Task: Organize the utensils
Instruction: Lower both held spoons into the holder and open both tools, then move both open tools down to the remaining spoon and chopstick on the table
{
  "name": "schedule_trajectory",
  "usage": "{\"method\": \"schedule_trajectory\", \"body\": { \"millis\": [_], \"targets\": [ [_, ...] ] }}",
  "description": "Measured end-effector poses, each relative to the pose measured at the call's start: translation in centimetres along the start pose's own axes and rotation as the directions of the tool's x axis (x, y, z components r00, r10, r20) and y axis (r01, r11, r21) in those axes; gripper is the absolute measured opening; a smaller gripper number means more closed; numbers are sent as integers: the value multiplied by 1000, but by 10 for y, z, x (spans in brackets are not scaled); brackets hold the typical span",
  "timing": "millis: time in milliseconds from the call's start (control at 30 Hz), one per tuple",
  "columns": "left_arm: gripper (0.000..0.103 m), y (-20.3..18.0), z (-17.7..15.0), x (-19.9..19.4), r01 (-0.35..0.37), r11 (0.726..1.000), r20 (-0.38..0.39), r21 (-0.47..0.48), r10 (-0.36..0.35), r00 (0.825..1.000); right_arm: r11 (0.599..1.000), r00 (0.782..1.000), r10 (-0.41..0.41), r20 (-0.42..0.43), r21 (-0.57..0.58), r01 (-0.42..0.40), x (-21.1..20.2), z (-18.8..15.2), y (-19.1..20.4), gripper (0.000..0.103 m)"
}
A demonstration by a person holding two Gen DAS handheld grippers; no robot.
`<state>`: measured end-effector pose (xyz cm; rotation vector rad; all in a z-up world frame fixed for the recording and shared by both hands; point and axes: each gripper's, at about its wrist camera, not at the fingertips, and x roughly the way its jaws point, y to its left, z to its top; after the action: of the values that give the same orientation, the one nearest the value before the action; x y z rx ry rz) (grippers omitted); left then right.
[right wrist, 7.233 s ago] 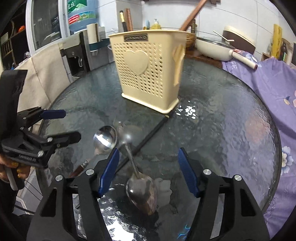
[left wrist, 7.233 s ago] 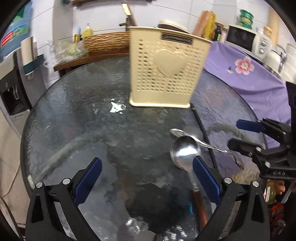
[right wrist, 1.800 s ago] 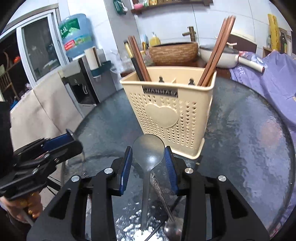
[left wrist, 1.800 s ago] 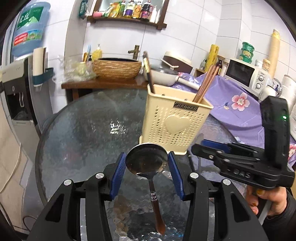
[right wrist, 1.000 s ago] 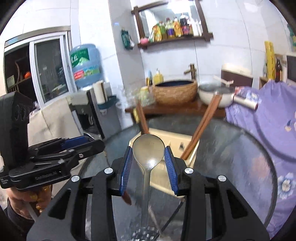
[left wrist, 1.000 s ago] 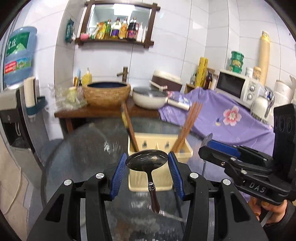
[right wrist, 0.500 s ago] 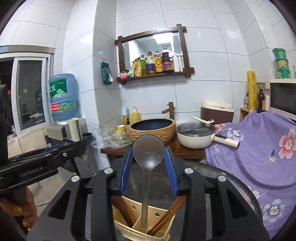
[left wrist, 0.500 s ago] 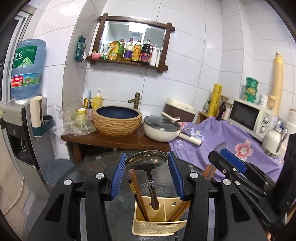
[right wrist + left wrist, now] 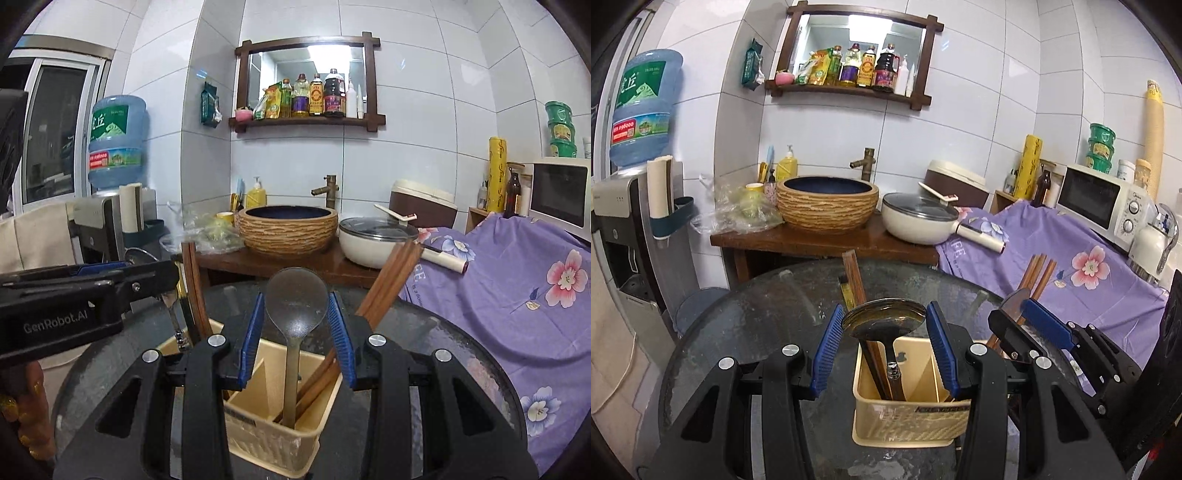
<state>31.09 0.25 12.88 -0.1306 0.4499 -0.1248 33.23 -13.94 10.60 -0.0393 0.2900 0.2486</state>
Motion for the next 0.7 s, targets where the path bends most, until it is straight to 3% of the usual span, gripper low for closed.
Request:
{"method": "schedule_trajectory", "body": {
  "millis": [467, 567, 700],
  "targets": [
    [46, 7, -27, 16, 30, 999, -75, -28, -33, 997, 1000, 996, 10, -87, -18, -12, 3, -37, -3, 39],
    [55, 6, -27, 7, 34, 999, -53, -22, -35, 998, 1000, 997, 21, -73, -13, -22, -4, -38, -5, 51],
    [67, 5, -31, -13, 32, 999, -12, -2, -32, 999, 999, 998, 25, -66, -26, -26, -20, -40, -7, 52]
  ]
}}
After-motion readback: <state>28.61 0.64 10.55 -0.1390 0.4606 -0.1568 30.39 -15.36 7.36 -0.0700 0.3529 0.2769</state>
